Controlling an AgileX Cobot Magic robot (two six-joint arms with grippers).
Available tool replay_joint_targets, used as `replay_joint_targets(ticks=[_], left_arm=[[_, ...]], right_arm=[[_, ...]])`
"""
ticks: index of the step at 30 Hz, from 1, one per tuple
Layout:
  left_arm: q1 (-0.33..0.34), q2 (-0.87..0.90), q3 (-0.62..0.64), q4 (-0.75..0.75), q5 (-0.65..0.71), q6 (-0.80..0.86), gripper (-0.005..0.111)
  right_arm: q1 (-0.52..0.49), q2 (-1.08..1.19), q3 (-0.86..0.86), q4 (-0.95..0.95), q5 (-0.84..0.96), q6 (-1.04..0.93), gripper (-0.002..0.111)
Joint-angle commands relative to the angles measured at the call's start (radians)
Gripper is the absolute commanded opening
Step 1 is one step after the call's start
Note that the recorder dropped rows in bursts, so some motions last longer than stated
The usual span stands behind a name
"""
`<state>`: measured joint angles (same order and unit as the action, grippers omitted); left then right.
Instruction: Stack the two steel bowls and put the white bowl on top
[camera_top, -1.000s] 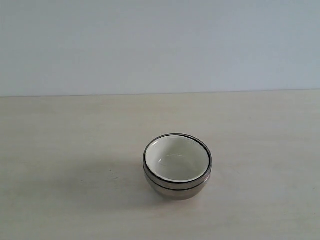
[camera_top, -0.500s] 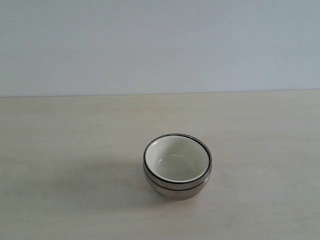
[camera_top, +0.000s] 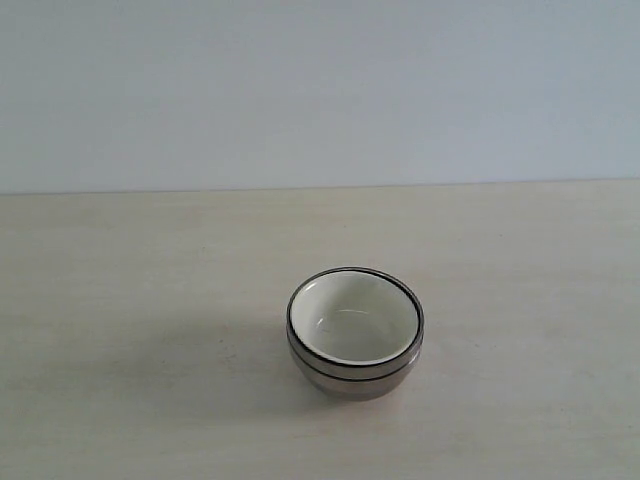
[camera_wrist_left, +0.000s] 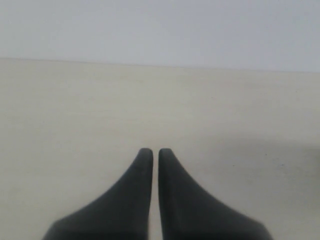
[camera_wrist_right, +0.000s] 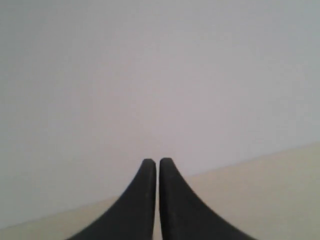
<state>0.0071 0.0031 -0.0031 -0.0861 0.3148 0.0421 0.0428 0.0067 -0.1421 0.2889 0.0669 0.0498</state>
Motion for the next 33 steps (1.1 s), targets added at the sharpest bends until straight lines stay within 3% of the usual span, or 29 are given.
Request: replay_joint_targets(ticks=[1,5,23,26,33], left_arm=[[-0.005,-0.003,0.003,0.000,-0.007,-0.005,0.004],[-0.005,-0.003,0.003,0.000,-0.007,-0.005,0.004],[-0.005,-0.003,0.003,0.000,-0.007,-0.005,0.004],[-0.005,-0.003,0.003,0.000,-0.007,-0.005,0.004],[-0.005,-0.003,0.003,0.000,-0.007,-0.005,0.004]], right_arm=[[-0.003,-0.007,0.142,0.001,-0.140,0.027,0.000],[-0.003,-0.007,0.142,-0.015,-0.037,-0.050,0.000],[-0.003,-0.007,0.142,-0.012,0.080,-0.132,0.000],[-0.003,-0.007,0.142,-0.018,0.081,-0.113,0.000],[-0.003,-0.007,0.142,-0.253,0.079,0.139,0.000]])
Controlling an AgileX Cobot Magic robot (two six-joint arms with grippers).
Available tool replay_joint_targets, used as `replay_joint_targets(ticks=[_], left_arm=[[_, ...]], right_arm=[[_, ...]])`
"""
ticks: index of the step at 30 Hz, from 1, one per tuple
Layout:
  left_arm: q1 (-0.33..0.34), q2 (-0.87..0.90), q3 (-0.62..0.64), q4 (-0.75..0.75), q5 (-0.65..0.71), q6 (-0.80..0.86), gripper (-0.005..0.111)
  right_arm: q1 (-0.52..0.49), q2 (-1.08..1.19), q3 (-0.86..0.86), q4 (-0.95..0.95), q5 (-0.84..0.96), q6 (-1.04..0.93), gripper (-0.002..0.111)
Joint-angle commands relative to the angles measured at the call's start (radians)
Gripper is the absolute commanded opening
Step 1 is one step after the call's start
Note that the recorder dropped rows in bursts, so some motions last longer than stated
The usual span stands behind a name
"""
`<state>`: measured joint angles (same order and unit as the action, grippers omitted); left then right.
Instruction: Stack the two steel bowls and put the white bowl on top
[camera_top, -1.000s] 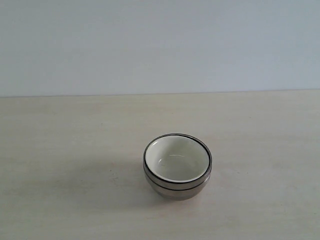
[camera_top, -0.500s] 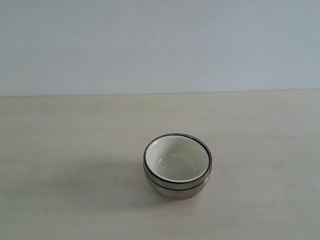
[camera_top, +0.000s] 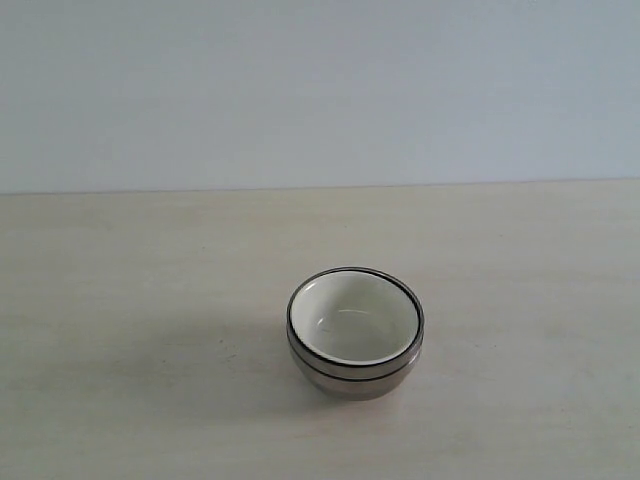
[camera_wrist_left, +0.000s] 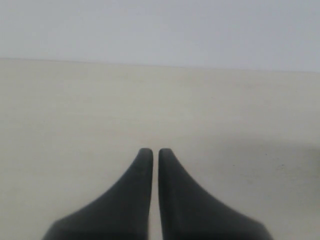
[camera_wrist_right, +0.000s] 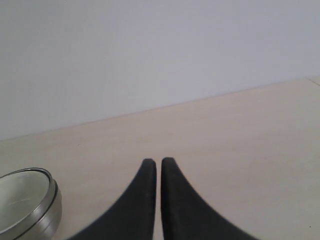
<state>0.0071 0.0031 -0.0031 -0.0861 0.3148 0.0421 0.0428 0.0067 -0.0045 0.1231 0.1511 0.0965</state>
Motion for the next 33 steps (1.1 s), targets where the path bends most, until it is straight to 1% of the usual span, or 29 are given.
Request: replay_joint_targets(ticks=[1,6,14,17,19,21,25,28,29,33], left_arm=[[-0.005,-0.003,0.003,0.000,-0.007,-0.005,0.004],[-0.005,-0.003,0.003,0.000,-0.007,-0.005,0.004],[-0.005,-0.003,0.003,0.000,-0.007,-0.005,0.004],[-0.005,-0.003,0.003,0.000,-0.007,-0.005,0.004],[-0.005,-0.003,0.003,0.000,-0.007,-0.005,0.004],[-0.005,-0.003,0.003,0.000,-0.007,-0.005,0.004],[-0.005,-0.003,0.003,0.000,-0.007,-0.005,0.004],[-0.005,-0.003,0.003,0.000,-0.007,-0.005,0.004],[-0.005,-0.003,0.003,0.000,-0.007,-0.005,0.004],[-0.005,-0.003,0.003,0.000,-0.007,-0.005,0.004]], right_arm=[[-0.003,-0.007,0.005,-0.087,-0.005,0.093,0.000],[-0.003,-0.007,0.005,-0.085,-0.003,0.093,0.000],[-0.003,-0.007,0.005,-0.052,0.106,0.150,0.000],[-0.003,-0.007,0.005,-0.071,0.101,0.175,0.000],[-0.003,-0.007,0.005,-0.167,0.094,0.161,0.000],[-0.003,-0.007,0.005,-0.213,0.096,0.156,0.000],[-0.003,-0.007,0.005,-0.212,0.108,0.156,0.000],[-0.003,-0.007,0.005,-0.216,0.202,0.070,0.000],[-0.003,-0.007,0.005,-0.216,0.208,0.040,0.000],[-0.003,-0.007,0.005,-0.216,0.206,0.038,0.000]])
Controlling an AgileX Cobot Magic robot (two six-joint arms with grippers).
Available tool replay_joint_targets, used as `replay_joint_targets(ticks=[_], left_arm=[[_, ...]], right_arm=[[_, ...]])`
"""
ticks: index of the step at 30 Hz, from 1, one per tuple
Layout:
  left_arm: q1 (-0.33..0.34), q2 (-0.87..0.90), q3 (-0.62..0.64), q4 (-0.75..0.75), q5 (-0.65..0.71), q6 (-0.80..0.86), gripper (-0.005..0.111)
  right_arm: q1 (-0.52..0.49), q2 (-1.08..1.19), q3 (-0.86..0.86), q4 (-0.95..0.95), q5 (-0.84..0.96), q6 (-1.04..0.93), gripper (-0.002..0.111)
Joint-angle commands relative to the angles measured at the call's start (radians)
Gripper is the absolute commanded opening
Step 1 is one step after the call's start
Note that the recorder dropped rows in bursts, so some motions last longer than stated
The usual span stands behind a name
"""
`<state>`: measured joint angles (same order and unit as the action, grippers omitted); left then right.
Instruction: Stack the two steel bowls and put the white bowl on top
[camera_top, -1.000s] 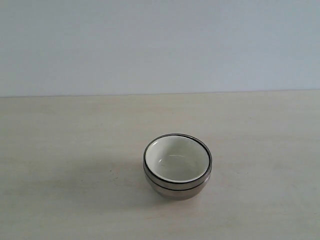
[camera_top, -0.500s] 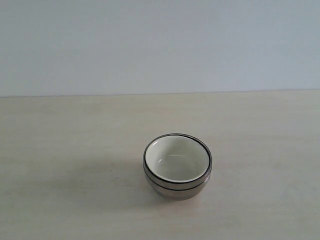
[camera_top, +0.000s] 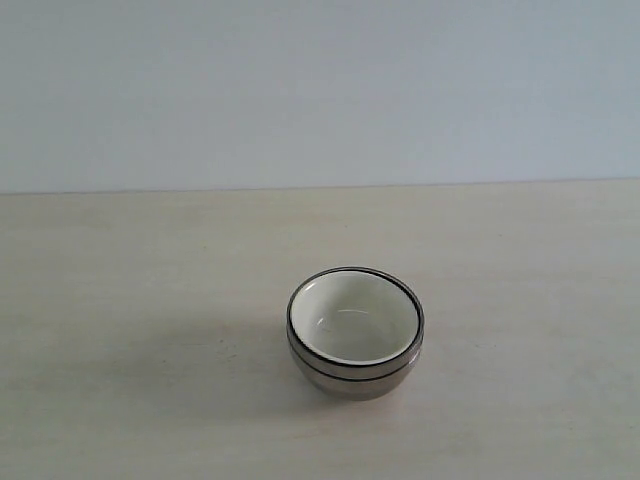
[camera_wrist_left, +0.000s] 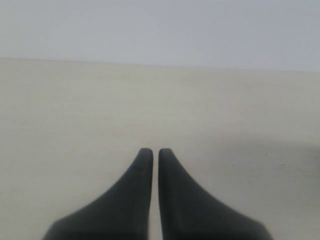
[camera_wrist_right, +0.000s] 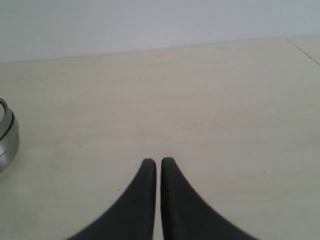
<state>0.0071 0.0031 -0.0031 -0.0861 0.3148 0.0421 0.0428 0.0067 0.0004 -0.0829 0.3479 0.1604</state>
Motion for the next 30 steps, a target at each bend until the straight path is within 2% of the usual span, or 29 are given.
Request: replay_joint_targets(ticks=[1,30], left_arm=[[-0.005,-0.003,0.003,0.000,-0.007,-0.005,0.004],[-0.005,-0.003,0.003,0.000,-0.007,-0.005,0.004]], right_arm=[[-0.003,-0.007,0.000,-0.010,0.009,-0.015,0.000],[-0.003,-0.007,0.000,-0.010,0.009,-0.008,0.000]])
